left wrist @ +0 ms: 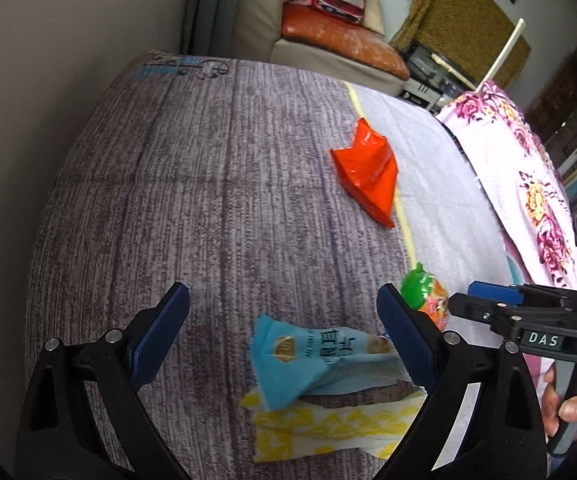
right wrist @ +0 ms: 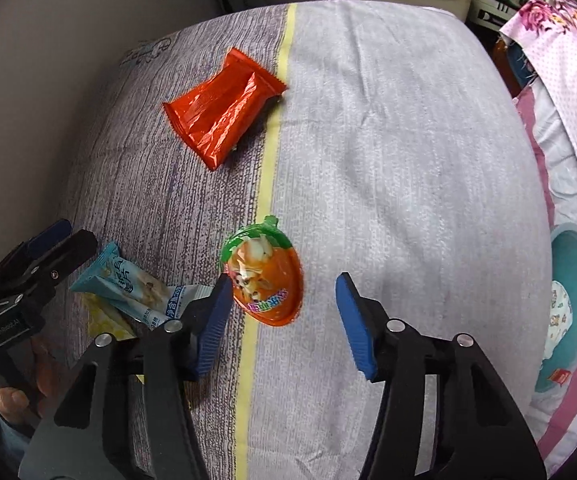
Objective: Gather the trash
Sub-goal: 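Grasp the red wrapper with the left tool while the right tool grasps the orange egg-shaped candy, then carry the red wrapper and orange candy over the wastebasket and open both tools, then move both open tools back toward the blue and yellow wrappers on the bed, then grasp the yellow wrapper with the left tool while the right tool grasps the blue wrapper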
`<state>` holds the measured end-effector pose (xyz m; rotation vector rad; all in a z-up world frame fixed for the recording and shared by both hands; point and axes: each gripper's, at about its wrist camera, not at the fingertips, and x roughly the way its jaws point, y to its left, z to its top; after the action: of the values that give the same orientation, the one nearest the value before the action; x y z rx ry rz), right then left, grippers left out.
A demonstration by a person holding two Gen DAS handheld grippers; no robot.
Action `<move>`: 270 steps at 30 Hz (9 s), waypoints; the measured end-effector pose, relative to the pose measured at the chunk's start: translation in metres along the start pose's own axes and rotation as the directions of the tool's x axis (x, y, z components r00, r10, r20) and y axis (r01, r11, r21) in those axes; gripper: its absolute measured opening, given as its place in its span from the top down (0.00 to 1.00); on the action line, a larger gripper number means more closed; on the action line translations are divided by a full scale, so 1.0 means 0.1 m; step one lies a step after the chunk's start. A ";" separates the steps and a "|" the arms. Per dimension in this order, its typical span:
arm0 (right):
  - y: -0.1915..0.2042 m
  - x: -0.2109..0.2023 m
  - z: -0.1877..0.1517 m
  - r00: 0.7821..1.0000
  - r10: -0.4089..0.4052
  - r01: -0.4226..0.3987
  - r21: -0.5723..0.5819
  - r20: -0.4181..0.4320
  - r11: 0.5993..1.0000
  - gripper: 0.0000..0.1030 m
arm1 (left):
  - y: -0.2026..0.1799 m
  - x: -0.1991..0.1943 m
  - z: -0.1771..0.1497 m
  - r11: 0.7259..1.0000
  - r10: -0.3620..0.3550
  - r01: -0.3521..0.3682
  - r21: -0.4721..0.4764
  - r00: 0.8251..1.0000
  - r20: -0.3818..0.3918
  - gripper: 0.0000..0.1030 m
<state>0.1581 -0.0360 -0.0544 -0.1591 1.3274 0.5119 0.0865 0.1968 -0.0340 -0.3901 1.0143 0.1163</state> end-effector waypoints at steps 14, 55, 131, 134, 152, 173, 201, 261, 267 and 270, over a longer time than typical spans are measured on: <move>0.26 0.32 0.06 0.999 -0.043 0.042 -0.084 -0.014 0.996 0.53 | 0.04 0.18 0.15 1.000 0.003 -0.003 0.004 0.999 -0.033 0.08; -1.13 -0.43 0.01 0.980 0.074 -0.111 0.197 0.184 0.974 0.53 | -1.37 0.42 0.47 0.981 -0.015 0.008 0.193 0.999 0.036 0.66; -3.59 -1.32 -1.51 0.941 -0.141 -0.071 0.587 0.307 0.806 0.53 | -4.38 1.25 -0.83 0.795 -0.134 0.271 0.543 0.951 -0.279 0.23; -3.59 -1.30 -1.49 0.944 -0.139 -0.068 0.587 0.299 0.807 0.53 | -4.33 1.25 -0.81 0.800 -0.125 0.264 0.539 0.952 -0.280 0.22; -3.39 -1.12 -1.40 0.967 -0.124 -0.033 0.592 0.224 0.806 0.26 | -3.89 0.95 -0.74 0.841 -0.138 0.243 0.483 0.960 -0.244 0.12; -2.67 -1.19 -1.41 0.975 -0.107 -0.010 0.515 0.196 0.857 0.24 | -3.12 0.48 -0.76 0.898 -0.158 0.222 0.380 0.968 -0.193 0.12; -1.10 -0.98 -0.99 0.991 0.015 -0.045 0.233 0.130 0.971 0.19 | -1.28 -0.22 -0.85 0.990 -0.069 0.079 0.114 0.994 -0.083 0.11; -0.59 -0.49 -0.48 0.983 0.147 -0.153 0.042 0.112 0.987 0.86 | -0.87 0.21 -0.61 0.993 0.004 -0.018 -0.114 0.993 -0.122 0.13; -0.97 -0.64 -0.59 0.978 0.154 -0.169 0.107 0.141 0.980 0.86 | -0.96 0.28 -0.45 0.988 0.026 -0.039 -0.147 0.995 -0.092 0.13; -1.10 -0.67 -0.62 0.975 0.159 -0.180 0.132 0.152 0.975 0.86 | -0.99 0.34 -0.40 0.989 0.055 -0.067 -0.130 0.994 -0.093 0.29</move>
<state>0.1424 -0.1753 -0.0255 0.1109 1.2407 0.5583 0.1000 0.0873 -0.0549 -0.4888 1.1100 0.2240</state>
